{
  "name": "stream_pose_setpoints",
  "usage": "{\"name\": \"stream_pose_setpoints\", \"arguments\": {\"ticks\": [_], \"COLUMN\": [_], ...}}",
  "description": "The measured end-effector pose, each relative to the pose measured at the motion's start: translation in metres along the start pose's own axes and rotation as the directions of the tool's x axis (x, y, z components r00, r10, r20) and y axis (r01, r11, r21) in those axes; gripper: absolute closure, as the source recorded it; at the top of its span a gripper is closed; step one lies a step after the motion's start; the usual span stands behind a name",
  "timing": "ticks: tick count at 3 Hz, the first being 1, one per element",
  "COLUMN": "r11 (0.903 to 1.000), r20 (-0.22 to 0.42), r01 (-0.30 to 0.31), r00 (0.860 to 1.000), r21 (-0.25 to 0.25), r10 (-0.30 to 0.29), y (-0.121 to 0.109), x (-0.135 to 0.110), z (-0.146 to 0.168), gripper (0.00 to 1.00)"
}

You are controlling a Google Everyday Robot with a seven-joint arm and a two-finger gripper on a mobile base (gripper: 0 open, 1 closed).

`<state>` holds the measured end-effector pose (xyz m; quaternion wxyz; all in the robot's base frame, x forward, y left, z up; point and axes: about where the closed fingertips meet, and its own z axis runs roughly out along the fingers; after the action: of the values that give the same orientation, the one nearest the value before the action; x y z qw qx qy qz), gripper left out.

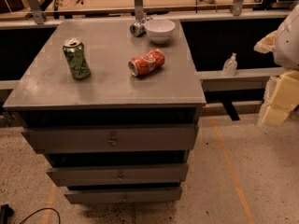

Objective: Open middle drawer

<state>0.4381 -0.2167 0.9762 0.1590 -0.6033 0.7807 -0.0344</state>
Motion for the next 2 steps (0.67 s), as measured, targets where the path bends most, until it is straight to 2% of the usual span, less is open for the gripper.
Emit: {"name": "stream_pose_setpoints", "arguments": {"ticks": [1, 2], "r11": [1.0, 0.9983], "r20": [0.007, 0.095], "r01": [0.001, 0.014], "r00": [1.0, 0.995], "r21": [-0.004, -0.056], "r10": [-0.001, -0.009], "y": [0.001, 0.01], "x": [0.0, -0.002], "z": [0.003, 0.033], "gripper": [0.0, 0.0]}}
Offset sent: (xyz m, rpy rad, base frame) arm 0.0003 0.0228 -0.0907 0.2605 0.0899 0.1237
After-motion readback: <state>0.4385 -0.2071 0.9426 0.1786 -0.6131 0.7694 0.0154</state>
